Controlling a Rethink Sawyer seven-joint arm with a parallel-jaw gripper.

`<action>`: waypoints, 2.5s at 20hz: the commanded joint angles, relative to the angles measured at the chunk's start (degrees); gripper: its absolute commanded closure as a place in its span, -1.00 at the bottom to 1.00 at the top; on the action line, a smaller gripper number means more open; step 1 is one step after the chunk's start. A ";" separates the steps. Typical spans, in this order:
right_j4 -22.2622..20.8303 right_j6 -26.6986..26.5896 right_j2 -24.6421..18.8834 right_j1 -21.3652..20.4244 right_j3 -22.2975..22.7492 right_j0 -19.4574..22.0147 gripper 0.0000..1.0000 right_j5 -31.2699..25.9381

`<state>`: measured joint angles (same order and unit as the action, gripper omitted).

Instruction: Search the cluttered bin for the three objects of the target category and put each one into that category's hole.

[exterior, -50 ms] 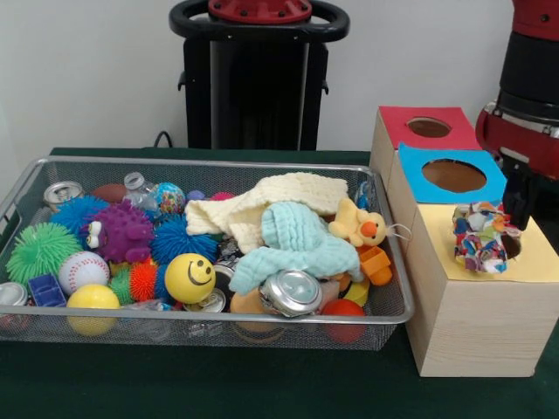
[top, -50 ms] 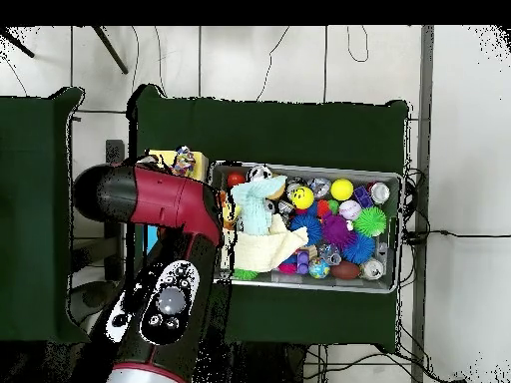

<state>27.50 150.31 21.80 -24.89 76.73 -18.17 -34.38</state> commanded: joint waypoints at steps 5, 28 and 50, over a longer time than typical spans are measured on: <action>1.64 10.44 -4.17 -4.91 7.39 -0.07 1.00 -8.22; 1.20 8.98 -5.23 -4.85 9.28 1.37 1.00 -5.40; 1.19 5.91 -7.72 -6.78 15.50 3.41 1.00 -5.00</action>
<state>27.49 150.31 20.41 -32.11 84.69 -17.13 -36.36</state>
